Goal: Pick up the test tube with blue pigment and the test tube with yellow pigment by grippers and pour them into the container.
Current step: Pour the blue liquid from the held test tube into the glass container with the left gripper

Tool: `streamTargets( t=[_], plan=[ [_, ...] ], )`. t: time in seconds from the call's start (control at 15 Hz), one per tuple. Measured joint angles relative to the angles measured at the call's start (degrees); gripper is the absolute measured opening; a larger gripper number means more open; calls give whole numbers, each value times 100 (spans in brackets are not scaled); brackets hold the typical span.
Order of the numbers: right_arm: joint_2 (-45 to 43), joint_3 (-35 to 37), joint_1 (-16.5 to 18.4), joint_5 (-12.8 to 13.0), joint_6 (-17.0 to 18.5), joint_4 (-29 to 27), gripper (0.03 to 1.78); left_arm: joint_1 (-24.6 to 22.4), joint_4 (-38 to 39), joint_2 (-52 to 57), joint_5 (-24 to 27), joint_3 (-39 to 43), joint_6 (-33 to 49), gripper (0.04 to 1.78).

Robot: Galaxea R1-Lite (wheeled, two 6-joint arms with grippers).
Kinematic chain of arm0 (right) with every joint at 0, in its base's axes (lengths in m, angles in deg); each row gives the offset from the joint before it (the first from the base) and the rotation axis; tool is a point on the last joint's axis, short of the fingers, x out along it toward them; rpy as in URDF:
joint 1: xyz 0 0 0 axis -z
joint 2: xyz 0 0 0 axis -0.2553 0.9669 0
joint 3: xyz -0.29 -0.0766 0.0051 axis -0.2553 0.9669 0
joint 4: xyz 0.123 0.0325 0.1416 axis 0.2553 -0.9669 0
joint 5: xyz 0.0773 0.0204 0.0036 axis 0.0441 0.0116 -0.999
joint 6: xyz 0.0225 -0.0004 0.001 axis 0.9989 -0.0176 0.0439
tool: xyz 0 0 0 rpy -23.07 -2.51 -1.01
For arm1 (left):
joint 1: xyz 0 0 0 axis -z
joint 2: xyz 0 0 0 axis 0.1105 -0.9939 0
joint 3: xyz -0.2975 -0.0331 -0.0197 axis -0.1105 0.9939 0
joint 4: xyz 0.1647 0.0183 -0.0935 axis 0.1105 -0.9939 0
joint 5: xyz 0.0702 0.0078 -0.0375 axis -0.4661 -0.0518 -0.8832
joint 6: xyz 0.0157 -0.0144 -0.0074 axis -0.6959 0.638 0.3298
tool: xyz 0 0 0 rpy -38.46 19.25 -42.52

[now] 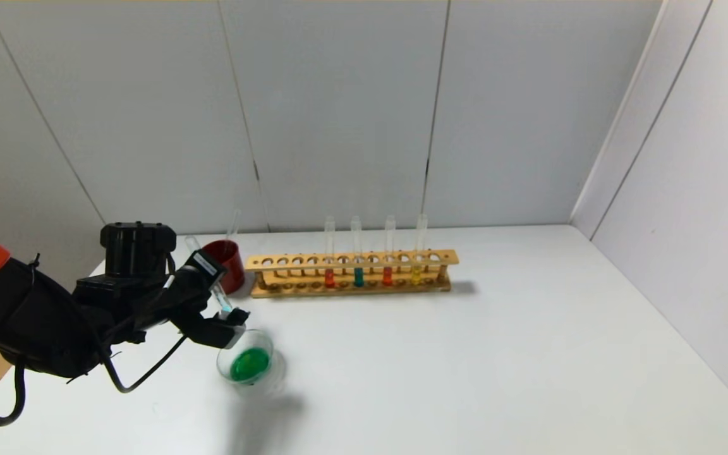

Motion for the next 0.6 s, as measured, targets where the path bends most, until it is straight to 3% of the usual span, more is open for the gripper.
streamTargets(
  t=[0.33,0.6],
  plan=[
    [0,0,0,0,0,0,175,83,112,46,0,-9,-152,34],
    [0,0,0,2,0,0,175,217,435,200,-2,49,-730,34]
  ],
)
